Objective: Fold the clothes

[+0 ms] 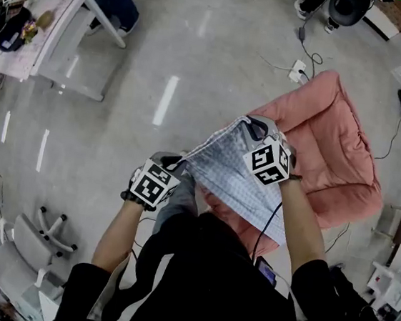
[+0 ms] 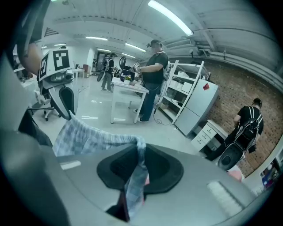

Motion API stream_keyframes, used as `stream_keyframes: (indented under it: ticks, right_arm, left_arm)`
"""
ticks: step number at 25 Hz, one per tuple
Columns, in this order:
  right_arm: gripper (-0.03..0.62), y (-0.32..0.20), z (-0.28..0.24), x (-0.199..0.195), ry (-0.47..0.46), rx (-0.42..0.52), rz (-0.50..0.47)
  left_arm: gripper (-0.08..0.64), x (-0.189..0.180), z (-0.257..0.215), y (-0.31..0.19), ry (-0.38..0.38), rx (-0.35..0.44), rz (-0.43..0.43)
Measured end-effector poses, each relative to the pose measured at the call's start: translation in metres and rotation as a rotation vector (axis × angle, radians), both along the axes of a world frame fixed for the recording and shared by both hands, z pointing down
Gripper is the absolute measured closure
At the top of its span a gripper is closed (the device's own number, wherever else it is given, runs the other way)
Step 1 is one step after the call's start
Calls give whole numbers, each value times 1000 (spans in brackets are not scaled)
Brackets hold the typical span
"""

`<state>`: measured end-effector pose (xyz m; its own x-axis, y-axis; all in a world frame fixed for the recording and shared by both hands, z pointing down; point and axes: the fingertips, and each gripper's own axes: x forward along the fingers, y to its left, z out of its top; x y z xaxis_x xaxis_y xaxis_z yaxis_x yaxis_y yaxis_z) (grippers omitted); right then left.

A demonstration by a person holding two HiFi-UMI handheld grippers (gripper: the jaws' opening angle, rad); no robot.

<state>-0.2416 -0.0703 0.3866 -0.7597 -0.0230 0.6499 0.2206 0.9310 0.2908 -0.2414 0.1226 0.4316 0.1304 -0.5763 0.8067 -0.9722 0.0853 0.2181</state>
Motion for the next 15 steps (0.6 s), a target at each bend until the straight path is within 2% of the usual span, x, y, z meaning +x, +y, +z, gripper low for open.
stream_keyframes:
  ticks: [5,9,12,15]
  right_arm:
    - [546,-14,39,-35,65,24,-14]
    - [546,-25,82,-58,132,38,-33]
    - [546,-30,115,-64,180,18,-9]
    - [546,-38,144,-69,204,9,35]
  left_arm:
    - [515,-29,34,-15,45,-16,15]
    - [512,-45,74,-29,71,-27,86]
    - [512,-52,109,-30,96,-65,96]
    - [514,-61,136,-38,127,-83,69]
